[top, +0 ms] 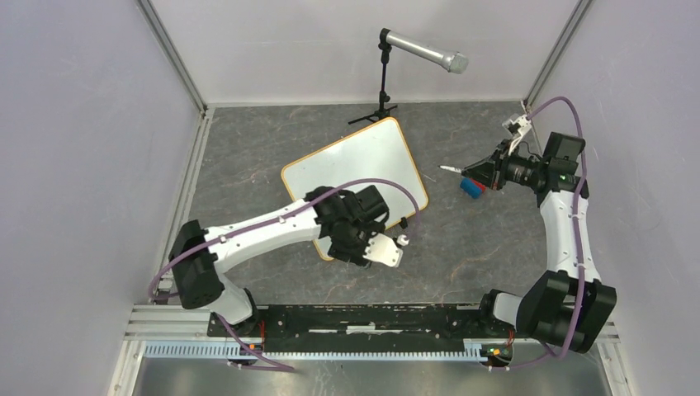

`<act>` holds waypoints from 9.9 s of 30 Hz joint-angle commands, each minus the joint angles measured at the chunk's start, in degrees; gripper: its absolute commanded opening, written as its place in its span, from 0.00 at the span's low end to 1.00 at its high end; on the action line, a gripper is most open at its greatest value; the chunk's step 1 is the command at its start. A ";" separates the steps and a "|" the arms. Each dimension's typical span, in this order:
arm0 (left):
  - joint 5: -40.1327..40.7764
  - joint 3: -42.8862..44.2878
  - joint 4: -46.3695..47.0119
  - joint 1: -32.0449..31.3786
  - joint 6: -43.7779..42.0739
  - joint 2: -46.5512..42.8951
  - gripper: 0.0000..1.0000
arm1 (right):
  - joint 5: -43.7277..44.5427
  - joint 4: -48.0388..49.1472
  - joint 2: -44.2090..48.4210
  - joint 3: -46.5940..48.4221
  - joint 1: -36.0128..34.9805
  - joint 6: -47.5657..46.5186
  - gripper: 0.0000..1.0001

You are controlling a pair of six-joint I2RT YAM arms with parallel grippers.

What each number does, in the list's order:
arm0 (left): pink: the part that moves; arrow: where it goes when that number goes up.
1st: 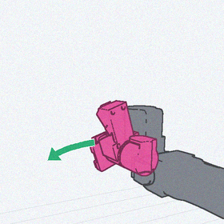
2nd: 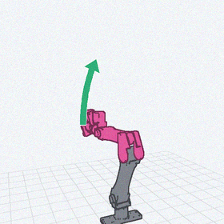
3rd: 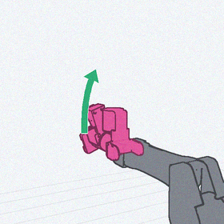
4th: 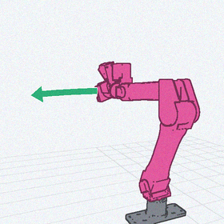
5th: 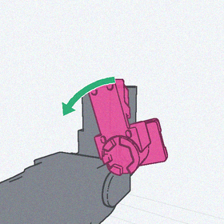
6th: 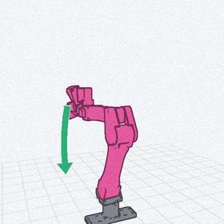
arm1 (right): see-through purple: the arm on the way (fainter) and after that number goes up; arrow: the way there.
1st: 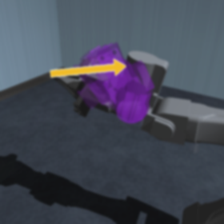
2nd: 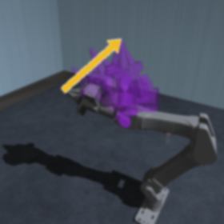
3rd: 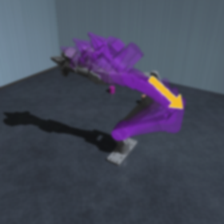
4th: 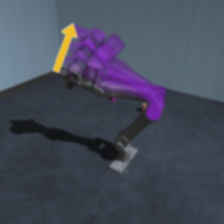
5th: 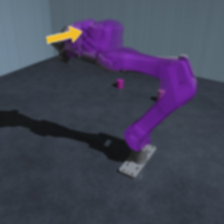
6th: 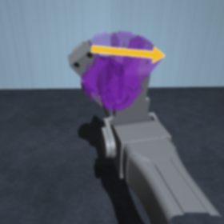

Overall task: Write a sentence on the whiteboard
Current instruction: Move the whiteboard to the center of the board, then hold the whiteboard on the whiteboard stand.

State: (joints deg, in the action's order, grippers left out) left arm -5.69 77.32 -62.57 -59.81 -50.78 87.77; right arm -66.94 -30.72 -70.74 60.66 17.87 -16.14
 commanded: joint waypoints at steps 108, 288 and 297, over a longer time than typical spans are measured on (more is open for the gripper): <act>-25.06 6.03 2.13 62.06 46.76 -20.27 1.00 | 3.12 -17.53 -2.75 9.74 -13.13 -26.16 0.00; -50.32 0.31 2.36 58.03 33.65 -4.00 0.12 | 32.04 15.54 -5.62 5.25 -68.58 -5.19 0.00; -48.97 -0.44 -0.75 59.45 34.66 -8.81 0.48 | 32.17 12.66 -7.24 9.43 -68.60 -7.06 0.00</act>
State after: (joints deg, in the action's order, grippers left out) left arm -55.33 75.37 -61.49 -1.28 -15.90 82.37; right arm -34.65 -17.85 -76.99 65.89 -50.52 -22.17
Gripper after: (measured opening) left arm 0.455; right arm 0.148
